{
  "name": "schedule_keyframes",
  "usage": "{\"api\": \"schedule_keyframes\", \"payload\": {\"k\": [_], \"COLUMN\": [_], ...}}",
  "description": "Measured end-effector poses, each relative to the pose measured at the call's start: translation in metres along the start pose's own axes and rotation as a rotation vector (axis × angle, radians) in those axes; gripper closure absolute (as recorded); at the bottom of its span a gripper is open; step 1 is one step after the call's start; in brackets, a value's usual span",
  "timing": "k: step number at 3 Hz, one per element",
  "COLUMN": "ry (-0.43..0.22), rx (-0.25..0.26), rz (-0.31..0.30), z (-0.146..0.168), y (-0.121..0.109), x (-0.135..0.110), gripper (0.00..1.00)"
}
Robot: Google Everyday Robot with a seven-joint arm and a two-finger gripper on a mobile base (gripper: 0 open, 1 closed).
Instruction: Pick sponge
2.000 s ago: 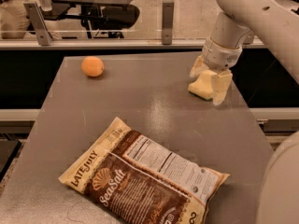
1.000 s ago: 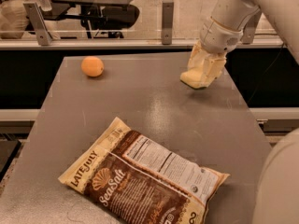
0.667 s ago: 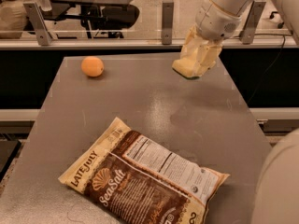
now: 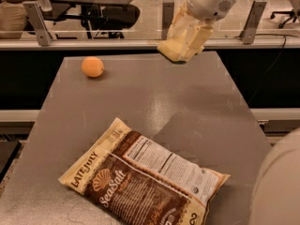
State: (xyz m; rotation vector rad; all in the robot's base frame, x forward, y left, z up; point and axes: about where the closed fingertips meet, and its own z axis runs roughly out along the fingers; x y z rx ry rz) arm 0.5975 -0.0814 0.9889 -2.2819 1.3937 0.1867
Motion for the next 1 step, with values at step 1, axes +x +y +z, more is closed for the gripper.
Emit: {"api": "schedule_keyframes", "payload": {"k": [1], "ry": [-0.002], "rx": [0.044], "rz": [-0.001], "z": [0.0033], "y": [-0.0134], "x": [-0.0003], "gripper": [1.0]}}
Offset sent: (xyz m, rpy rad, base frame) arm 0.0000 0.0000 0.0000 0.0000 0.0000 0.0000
